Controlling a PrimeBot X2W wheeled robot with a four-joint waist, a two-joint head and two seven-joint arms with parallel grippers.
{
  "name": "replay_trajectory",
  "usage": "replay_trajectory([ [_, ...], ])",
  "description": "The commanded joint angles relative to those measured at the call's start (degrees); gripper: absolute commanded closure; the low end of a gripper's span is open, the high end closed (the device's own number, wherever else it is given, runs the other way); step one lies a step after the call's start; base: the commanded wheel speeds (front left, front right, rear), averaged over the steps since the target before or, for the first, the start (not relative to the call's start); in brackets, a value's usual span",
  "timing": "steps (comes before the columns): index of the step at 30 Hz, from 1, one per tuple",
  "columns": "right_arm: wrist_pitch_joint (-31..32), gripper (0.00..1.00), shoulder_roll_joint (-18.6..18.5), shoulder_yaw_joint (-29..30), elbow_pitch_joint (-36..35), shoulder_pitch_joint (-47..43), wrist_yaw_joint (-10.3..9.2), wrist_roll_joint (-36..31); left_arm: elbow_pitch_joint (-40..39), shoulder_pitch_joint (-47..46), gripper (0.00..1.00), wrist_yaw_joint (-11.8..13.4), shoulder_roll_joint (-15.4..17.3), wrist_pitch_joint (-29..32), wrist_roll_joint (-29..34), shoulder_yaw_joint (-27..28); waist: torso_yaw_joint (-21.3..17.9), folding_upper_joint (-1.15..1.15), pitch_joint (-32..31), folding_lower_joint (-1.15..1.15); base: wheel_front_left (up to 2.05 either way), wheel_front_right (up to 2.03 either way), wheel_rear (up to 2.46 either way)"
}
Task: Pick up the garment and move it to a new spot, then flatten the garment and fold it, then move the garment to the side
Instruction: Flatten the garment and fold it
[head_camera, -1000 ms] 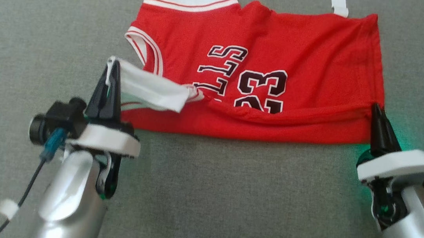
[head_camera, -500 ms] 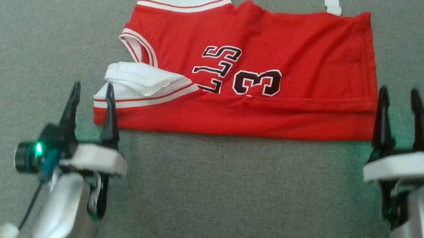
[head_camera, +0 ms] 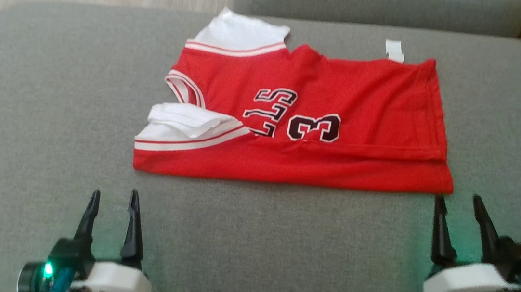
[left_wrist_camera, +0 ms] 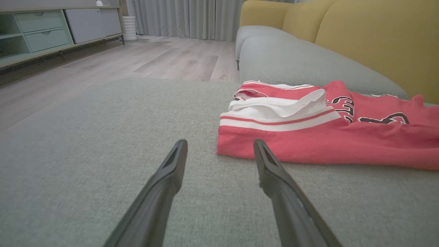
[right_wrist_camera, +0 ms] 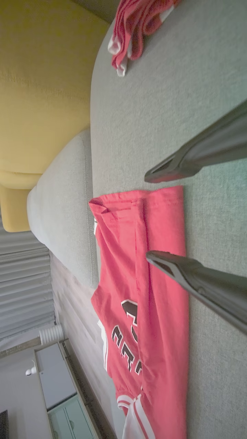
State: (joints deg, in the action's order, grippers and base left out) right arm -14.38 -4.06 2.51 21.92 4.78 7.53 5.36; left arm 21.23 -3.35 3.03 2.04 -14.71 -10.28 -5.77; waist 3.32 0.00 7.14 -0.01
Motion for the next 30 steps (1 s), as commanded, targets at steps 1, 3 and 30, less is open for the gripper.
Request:
replay_trajectory([
  [1, -0.62, 0.00, 0.14, -0.08, -2.12, -0.46, -0.04, -0.19, -2.18, -0.13, 0.00, 0.17, 0.84, -0.29, 0.00, 1.26, 0.41, 0.00, -2.00, 0.01, 0.00, 0.00, 0.00],
  [3, -0.62, 0.00, 0.58, 0.78, -2.13, -2.38, -0.04, -0.35, -2.72, 1.69, 0.00, -0.06, 0.84, -0.29, -0.11, 1.35, 0.44, 0.00, -3.55, 0.01, 0.00, 0.00, 0.00],
  [30, -0.62, 0.00, 0.34, 1.02, 3.55, 8.00, -0.04, 0.86, 6.54, -10.64, 0.00, -2.07, 0.84, -0.29, -6.29, 0.27, -2.11, 0.00, 7.82, 0.01, 0.00, 0.00, 0.00],
])
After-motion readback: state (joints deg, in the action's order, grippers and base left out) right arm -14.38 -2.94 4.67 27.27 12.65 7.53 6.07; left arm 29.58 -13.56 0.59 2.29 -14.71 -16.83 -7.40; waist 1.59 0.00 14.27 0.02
